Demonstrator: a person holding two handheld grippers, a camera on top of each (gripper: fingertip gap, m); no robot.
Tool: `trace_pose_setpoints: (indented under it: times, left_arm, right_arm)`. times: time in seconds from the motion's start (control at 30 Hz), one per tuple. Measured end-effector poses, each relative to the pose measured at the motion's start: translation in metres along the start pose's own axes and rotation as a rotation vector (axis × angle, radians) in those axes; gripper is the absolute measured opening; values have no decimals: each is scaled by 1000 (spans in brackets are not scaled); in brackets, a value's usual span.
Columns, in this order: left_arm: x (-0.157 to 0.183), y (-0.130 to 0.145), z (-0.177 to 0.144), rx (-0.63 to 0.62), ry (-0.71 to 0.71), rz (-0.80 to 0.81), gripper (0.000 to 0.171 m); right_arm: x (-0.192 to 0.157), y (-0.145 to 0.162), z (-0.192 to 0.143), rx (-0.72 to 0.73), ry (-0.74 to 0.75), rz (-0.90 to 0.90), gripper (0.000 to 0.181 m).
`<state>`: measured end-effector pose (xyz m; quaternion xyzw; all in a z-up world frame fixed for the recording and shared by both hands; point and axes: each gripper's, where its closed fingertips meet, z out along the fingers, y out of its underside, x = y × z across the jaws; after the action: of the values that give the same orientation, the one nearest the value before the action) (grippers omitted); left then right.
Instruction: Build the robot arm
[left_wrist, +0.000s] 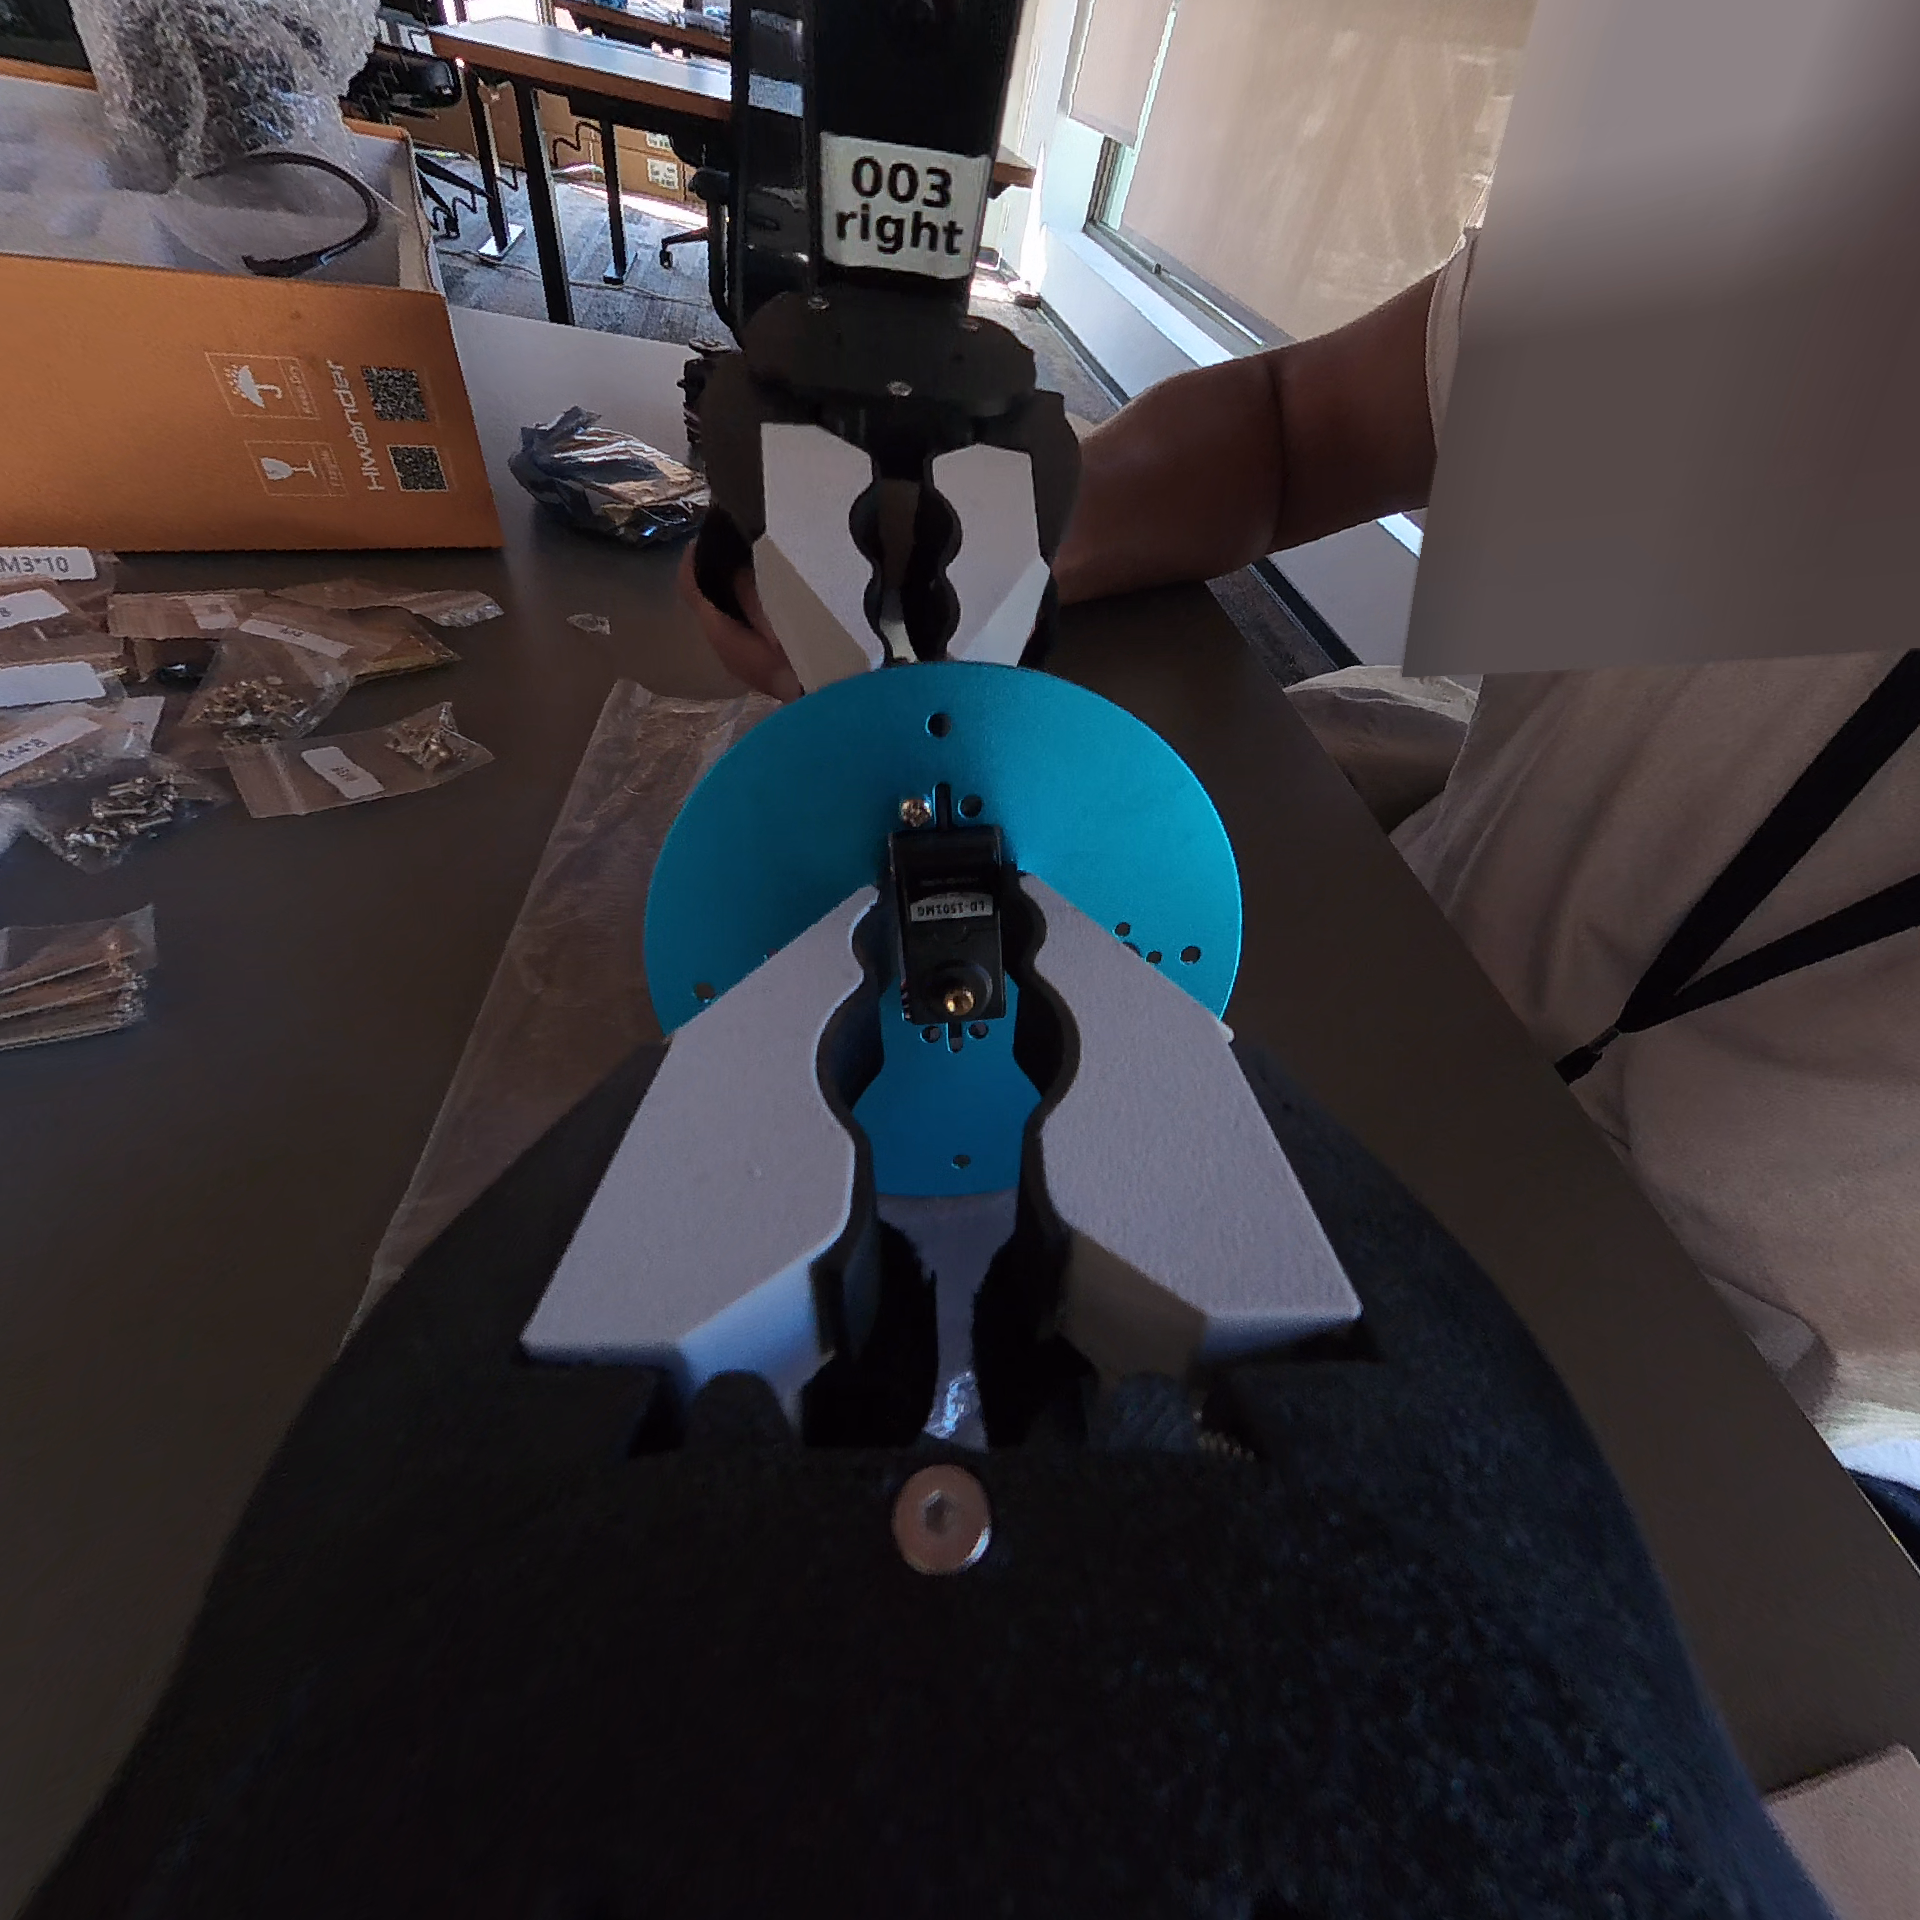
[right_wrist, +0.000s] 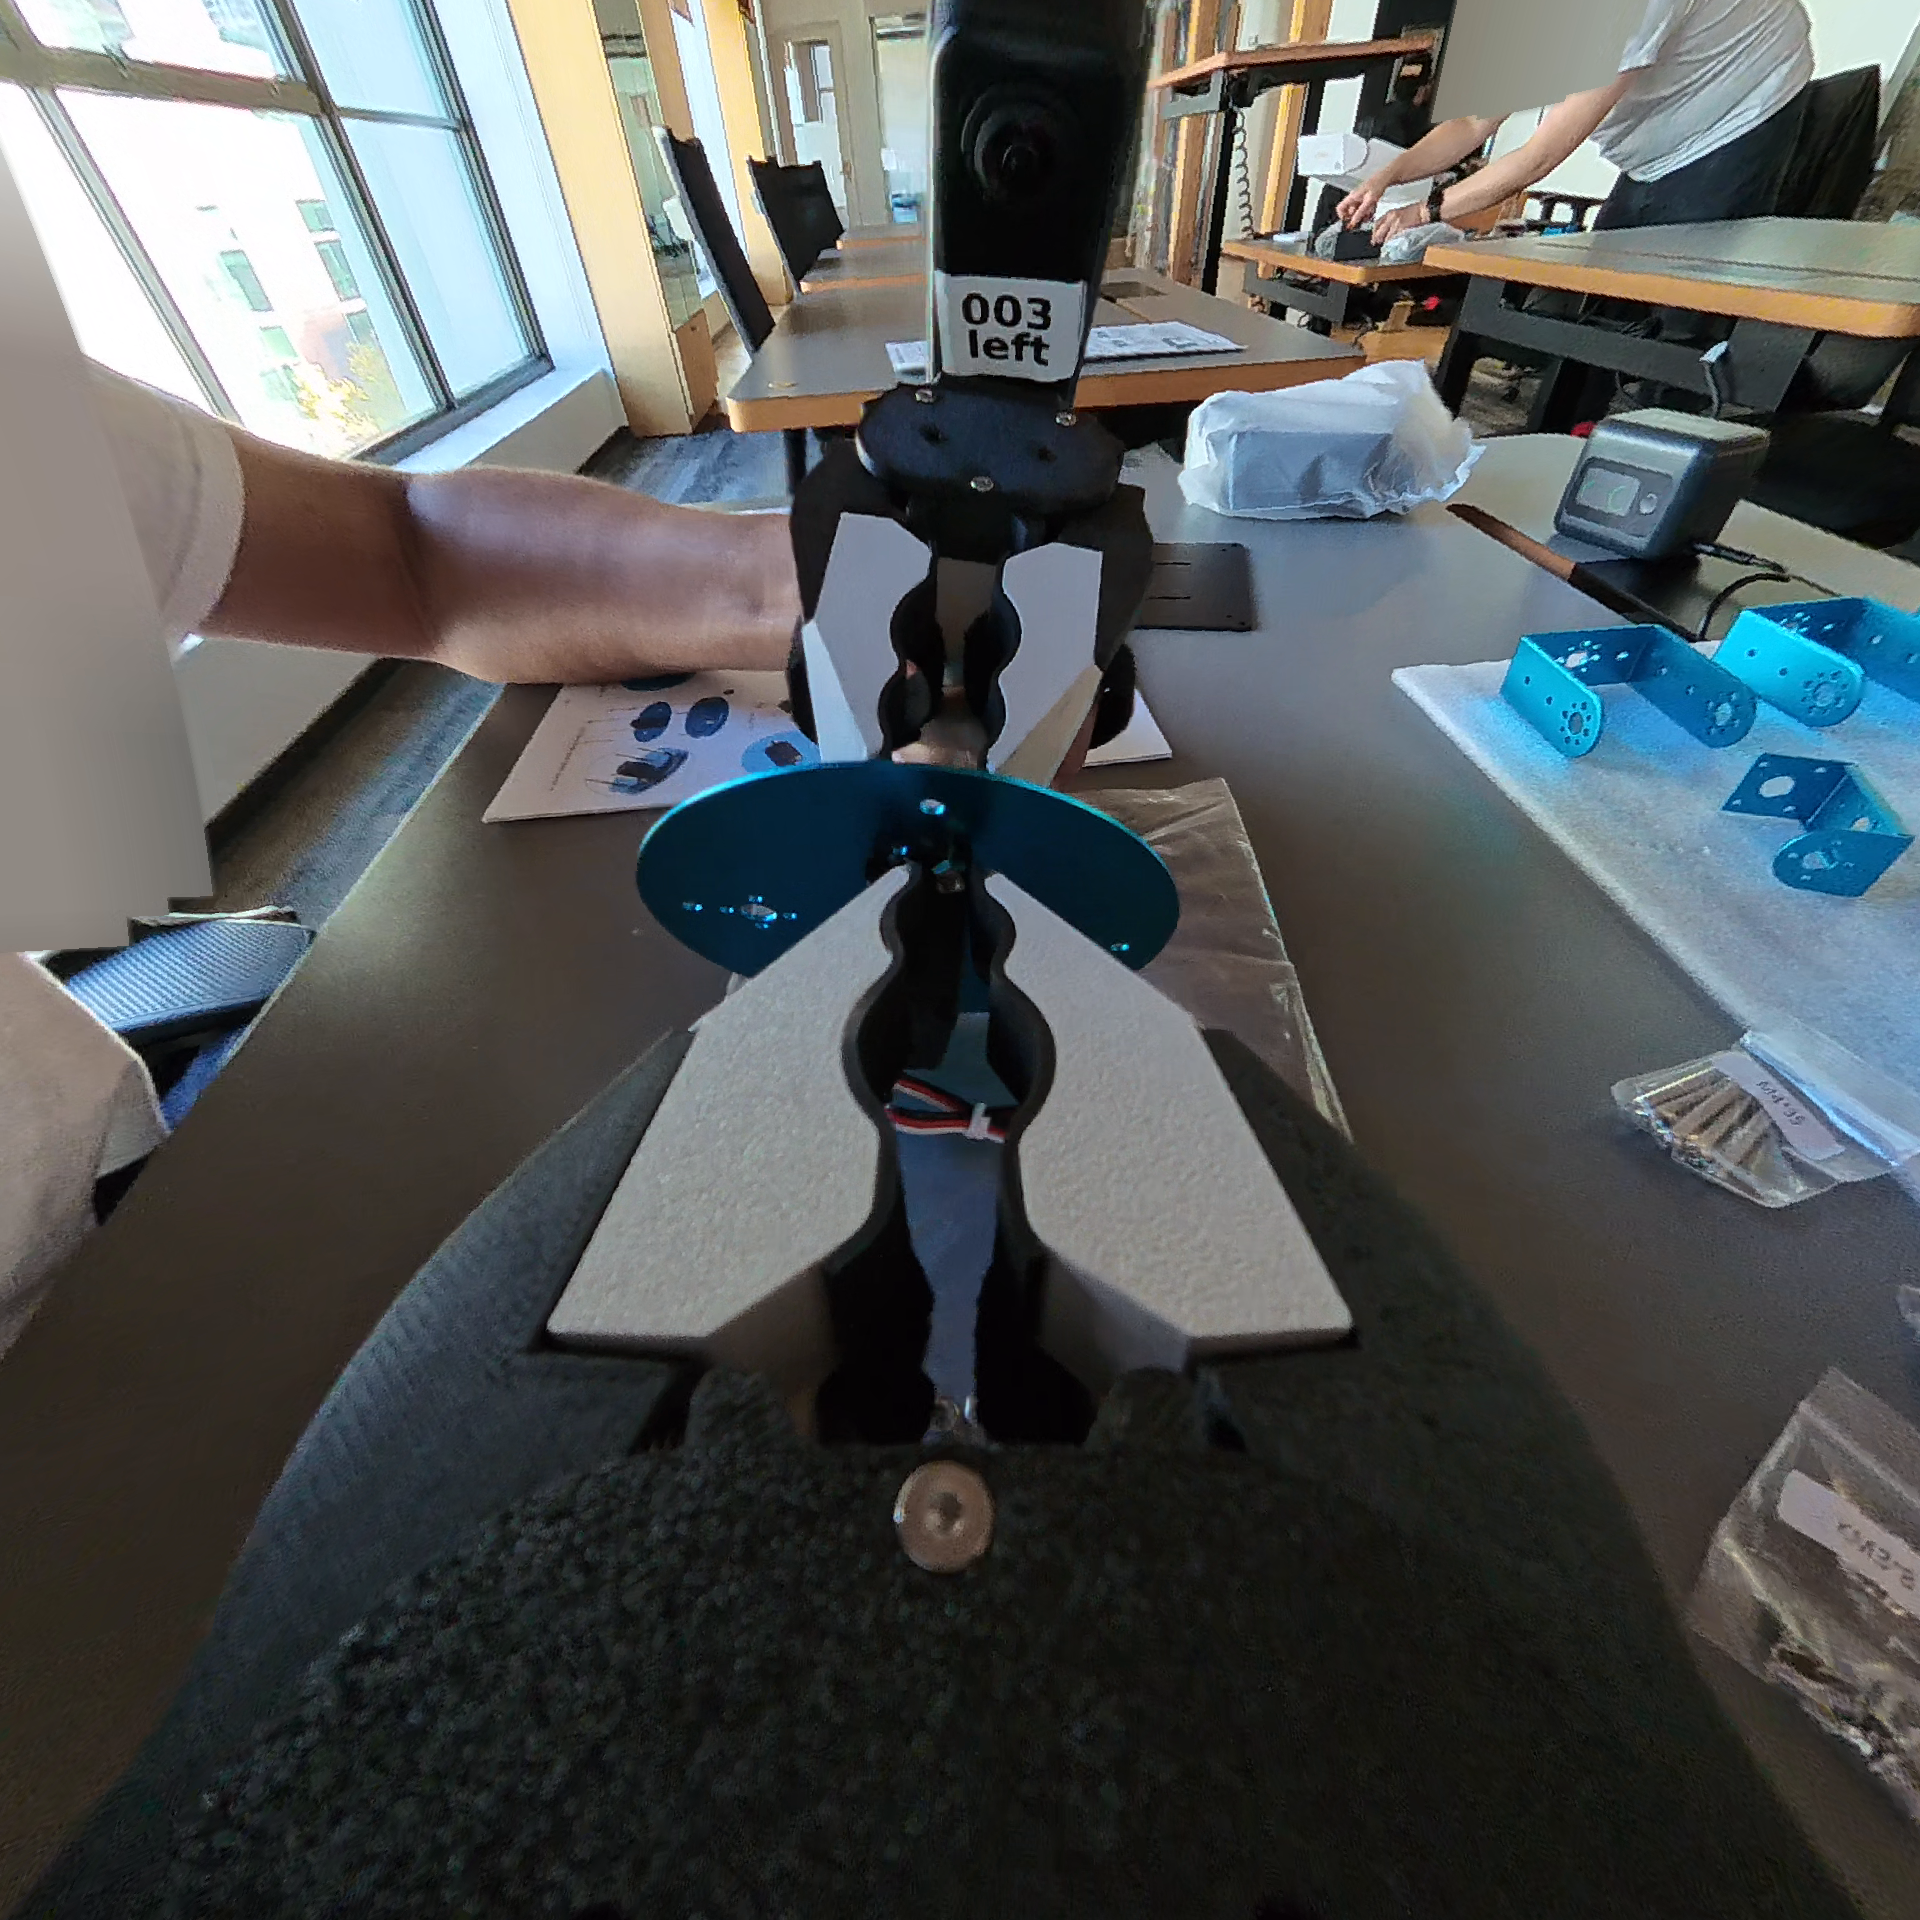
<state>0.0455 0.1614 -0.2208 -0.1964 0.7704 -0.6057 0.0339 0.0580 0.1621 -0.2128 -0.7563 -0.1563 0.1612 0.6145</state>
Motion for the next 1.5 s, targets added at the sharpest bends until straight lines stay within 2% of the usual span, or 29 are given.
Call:
trace_pose_setpoints:
  times: [0.2,0.43,0.67,0.9,1.27,1.33,1.5]
  left_arm:
    - [0,2,1,-8,-2,3,18]
    - [0,3,1,-19,-4,12,18]
    - [2,3,2,-22,2,19,18]
    - [3,3,2,-16,7,16,18]
    - [3,3,2,-13,12,13,18]
    - [3,2,2,-9,12,10,18]
    - [4,2,2,-7,16,11,18]
  right_arm:
    - [0,2,1,-16,27,-17,5]
    - [-2,5,0,-15,-63,217,5]
    - [-5,6,0,-3,-210,524,5]
    - [-4,5,-1,20,-309,721,5]
    - [6,3,-4,42,-237,655,7]
    - [6,0,-7,57,-234,589,12]
    - [-1,9,-1,-9,-185,392,22]
